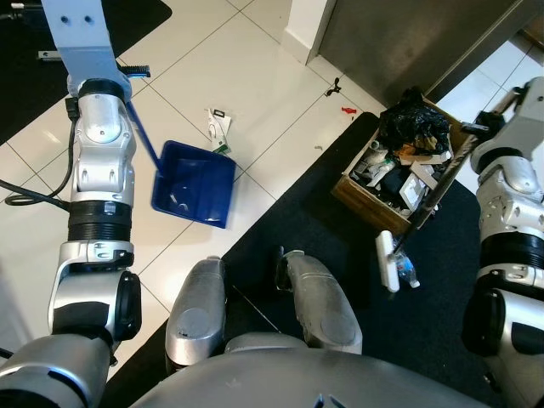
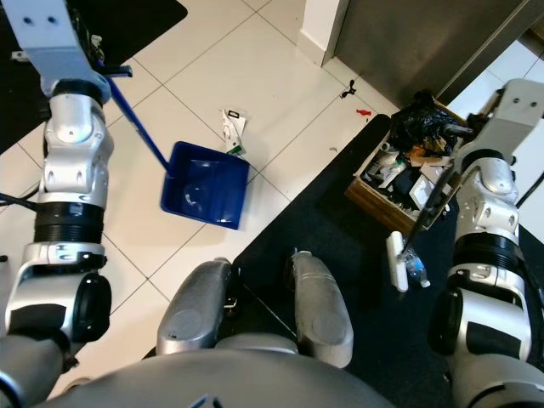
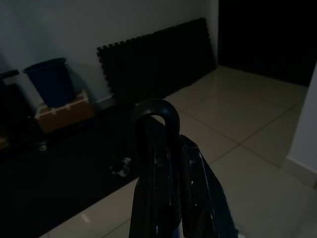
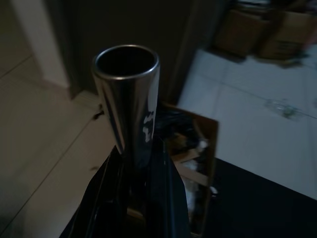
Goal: Sweep floor
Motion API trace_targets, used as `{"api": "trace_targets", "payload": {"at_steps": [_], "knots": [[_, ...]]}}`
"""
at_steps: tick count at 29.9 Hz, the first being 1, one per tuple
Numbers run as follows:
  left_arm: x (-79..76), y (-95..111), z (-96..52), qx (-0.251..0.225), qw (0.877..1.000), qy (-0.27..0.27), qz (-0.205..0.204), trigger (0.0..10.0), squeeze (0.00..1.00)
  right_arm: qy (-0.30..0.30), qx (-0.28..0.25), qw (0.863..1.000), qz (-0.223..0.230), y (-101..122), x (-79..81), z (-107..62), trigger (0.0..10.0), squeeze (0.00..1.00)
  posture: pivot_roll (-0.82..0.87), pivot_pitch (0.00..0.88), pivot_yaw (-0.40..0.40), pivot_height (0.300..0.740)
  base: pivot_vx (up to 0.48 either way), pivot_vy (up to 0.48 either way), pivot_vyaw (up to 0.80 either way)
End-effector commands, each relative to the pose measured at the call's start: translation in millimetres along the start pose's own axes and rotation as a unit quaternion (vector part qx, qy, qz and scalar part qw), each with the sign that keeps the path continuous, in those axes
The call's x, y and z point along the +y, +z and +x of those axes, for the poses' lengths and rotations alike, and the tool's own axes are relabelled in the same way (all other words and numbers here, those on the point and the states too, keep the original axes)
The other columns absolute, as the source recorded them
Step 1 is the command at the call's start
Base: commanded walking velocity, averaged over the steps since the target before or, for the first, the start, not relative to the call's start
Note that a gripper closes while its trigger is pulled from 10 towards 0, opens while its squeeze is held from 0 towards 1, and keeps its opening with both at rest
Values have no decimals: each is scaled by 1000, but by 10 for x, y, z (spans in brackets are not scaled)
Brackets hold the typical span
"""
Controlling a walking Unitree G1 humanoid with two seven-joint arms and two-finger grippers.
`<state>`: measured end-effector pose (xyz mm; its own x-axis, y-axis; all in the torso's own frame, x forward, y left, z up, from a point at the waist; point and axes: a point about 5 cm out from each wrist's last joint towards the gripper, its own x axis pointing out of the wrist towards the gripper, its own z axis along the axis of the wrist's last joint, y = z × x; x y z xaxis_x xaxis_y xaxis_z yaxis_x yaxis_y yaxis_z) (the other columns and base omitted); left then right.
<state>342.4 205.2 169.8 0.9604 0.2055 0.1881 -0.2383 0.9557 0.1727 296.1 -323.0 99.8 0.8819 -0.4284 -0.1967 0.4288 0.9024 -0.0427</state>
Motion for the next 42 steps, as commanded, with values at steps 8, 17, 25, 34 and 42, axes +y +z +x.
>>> {"api": "trace_targets", "payload": {"at_steps": [8, 17, 25, 34, 42], "knots": [[-99, 91, 34, -26, 999, -16, -11, 10000, 0, -55, -14, 998, 18, 121, -215, 8, 10000, 0, 99, 33, -60, 740, 0, 0, -329], [-105, 79, 40, -25, 999, -18, -11, 10000, 0, -63, -18, 998, 19, 141, -215, 15, 10000, 0, 103, 27, -60, 740, 0, 0, -757], [-93, 62, 42, -24, 1000, -17, -8, 10000, 0, -64, -20, 997, 22, 148, -202, 15, 10000, 0, 105, 29, -57, 740, 0, 0, -766], [-92, 44, 44, -22, 1000, -17, -7, 10000, 0, -66, -21, 997, 23, 145, -206, 16, 10000, 0, 105, 31, -57, 740, 0, 0, -770], [-77, 36, 39, -21, 1000, -14, -6, 10000, 0, -63, -21, 997, 24, 136, -178, 17, 10000, 0, 111, 39, -58, 740, 0, 0, -774]]}}
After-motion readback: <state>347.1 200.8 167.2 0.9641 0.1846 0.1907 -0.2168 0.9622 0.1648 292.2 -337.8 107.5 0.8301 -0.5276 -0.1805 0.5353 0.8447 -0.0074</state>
